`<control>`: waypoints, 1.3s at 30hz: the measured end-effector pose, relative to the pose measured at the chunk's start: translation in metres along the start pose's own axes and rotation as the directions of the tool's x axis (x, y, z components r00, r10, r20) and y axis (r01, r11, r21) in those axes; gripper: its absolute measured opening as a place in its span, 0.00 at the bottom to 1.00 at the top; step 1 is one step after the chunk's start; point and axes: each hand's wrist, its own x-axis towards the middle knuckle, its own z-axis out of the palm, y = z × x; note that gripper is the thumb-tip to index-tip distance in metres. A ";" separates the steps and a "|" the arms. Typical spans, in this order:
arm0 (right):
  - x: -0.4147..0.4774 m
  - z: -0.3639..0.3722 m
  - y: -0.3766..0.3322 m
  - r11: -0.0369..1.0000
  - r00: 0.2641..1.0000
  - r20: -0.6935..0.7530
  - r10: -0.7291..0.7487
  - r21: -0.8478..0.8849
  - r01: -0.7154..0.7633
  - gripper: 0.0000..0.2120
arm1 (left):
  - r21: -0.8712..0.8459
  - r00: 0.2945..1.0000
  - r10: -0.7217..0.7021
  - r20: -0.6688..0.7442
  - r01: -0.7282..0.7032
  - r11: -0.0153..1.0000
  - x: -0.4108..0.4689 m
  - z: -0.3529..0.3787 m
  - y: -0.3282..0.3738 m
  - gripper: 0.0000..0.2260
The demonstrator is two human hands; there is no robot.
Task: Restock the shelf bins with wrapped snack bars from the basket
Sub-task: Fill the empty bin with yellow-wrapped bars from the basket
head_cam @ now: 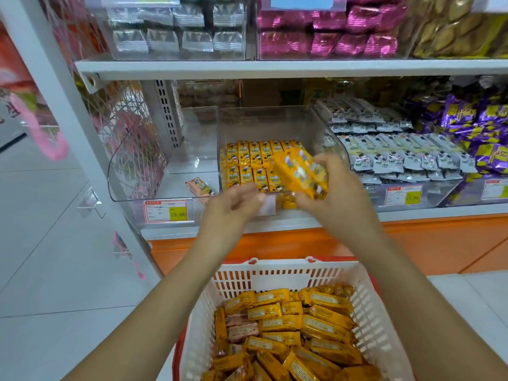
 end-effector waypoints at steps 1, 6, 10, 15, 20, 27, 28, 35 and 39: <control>0.016 -0.002 -0.001 0.998 1.000 0.007 0.023 -0.054 -0.023 0.27 | 0.107 0.990 0.058 -0.128 -0.044 0.993 0.002 -0.006 0.001 0.18; 0.083 0.013 0.001 0.910 0.949 0.186 0.255 -0.377 -0.171 0.25 | 0.392 0.958 0.173 -0.227 -0.073 0.917 0.007 -0.024 -0.006 0.18; 0.102 0.041 0.012 0.841 0.878 0.242 0.414 -0.470 -0.267 0.33 | 0.433 0.970 0.177 -0.165 -0.090 0.897 0.010 -0.025 -0.010 0.15; 0.099 0.059 0.019 0.873 0.848 0.307 0.431 -0.380 -0.306 0.34 | 0.442 0.967 0.196 -0.160 -0.108 0.891 0.008 -0.026 -0.008 0.16; 0.093 0.044 0.004 0.908 0.823 0.442 0.357 -0.370 -0.196 0.19 | 0.554 0.977 0.206 -0.048 -0.146 0.820 0.009 -0.027 -0.011 0.18; 0.078 0.026 0.007 0.970 0.925 0.313 0.215 -0.181 -0.165 0.10 | 0.645 0.978 0.210 0.011 -0.167 0.746 -0.002 -0.028 -0.017 0.27; 0.072 0.024 0.008 0.981 0.961 0.219 0.166 -0.141 -0.137 0.09 | 0.631 0.967 0.256 0.002 -0.200 0.750 -0.006 -0.028 -0.018 0.25; -0.013 0.027 0.026 0.999 0.980 0.193 -0.043 -0.023 0.049 0.18 | 0.714 0.973 0.174 0.152 -0.230 0.661 -0.031 -0.039 -0.058 0.07; -0.070 0.062 0.067 0.985 0.858 0.504 0.096 -0.174 -0.008 0.16 | 0.862 0.914 -0.205 0.350 -0.229 0.452 -0.051 -0.046 -0.104 0.10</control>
